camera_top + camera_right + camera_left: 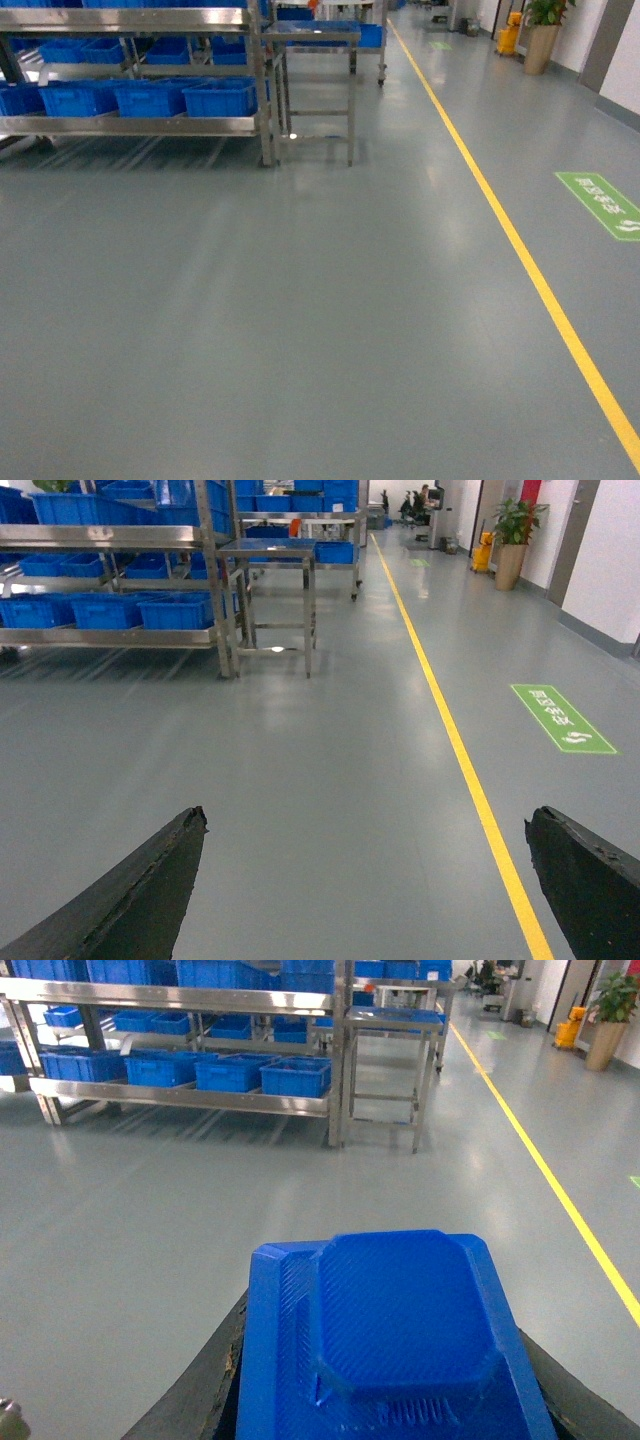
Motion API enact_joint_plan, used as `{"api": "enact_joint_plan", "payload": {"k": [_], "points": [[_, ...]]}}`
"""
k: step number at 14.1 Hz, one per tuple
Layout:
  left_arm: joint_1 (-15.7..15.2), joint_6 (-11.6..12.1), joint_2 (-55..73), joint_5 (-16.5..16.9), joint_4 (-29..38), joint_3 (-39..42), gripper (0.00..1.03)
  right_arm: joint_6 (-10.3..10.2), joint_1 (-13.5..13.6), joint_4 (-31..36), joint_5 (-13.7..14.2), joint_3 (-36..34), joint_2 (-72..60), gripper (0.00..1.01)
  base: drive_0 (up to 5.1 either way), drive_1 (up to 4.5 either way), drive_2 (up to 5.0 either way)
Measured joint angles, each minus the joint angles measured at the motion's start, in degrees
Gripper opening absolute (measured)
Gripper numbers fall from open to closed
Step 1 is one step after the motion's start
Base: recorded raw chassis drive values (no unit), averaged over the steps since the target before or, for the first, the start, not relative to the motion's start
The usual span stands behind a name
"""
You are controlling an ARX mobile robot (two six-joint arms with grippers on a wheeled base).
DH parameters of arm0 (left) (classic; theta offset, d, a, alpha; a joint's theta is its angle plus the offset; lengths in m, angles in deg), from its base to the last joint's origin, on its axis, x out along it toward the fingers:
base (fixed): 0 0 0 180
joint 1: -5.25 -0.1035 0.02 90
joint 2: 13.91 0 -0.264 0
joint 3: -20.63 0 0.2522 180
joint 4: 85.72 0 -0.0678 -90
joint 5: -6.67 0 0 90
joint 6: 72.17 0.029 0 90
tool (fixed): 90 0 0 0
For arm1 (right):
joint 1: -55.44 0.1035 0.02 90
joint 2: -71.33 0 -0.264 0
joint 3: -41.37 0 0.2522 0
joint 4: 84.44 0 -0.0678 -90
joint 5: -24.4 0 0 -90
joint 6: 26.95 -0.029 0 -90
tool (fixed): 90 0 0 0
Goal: Pick blue part to blue bin on bottom shelf
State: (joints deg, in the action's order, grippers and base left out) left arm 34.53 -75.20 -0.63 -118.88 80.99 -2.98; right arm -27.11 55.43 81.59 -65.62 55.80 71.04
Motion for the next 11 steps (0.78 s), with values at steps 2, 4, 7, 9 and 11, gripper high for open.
{"api": "enact_joint_plan", "payload": {"k": [2, 4, 7, 9, 11], "points": [[0.0, 0.0, 0.1, 0.0, 0.0, 0.0, 0.44, 0.0, 0.0, -0.1, 0.0, 0.0, 0.0, 0.98, -0.1, 3.98, -4.1], [0.0, 0.0, 0.1, 0.0, -0.1, 0.0, 0.44, 0.0, 0.0, -0.1, 0.0, 0.0, 0.0, 0.98, 0.0, 4.06, -4.0], [0.0, 0.0, 0.0, 0.0, 0.0, 0.0, 0.44, 0.0, 0.0, 0.0, 0.0, 0.0, 0.0, 0.98, 0.0, 4.08, -4.0], [0.0, 0.0, 0.1, 0.0, -0.1, 0.0, 0.44, 0.0, 0.0, 0.0, 0.0, 0.0, 0.0, 0.98, 0.0, 4.07, -4.0], [0.0, 0.0, 0.1, 0.1, 0.0, 0.0, 0.44, 0.0, 0.0, -0.2, 0.0, 0.0, 0.0, 0.98, 0.1, 4.08, -4.0]]}}
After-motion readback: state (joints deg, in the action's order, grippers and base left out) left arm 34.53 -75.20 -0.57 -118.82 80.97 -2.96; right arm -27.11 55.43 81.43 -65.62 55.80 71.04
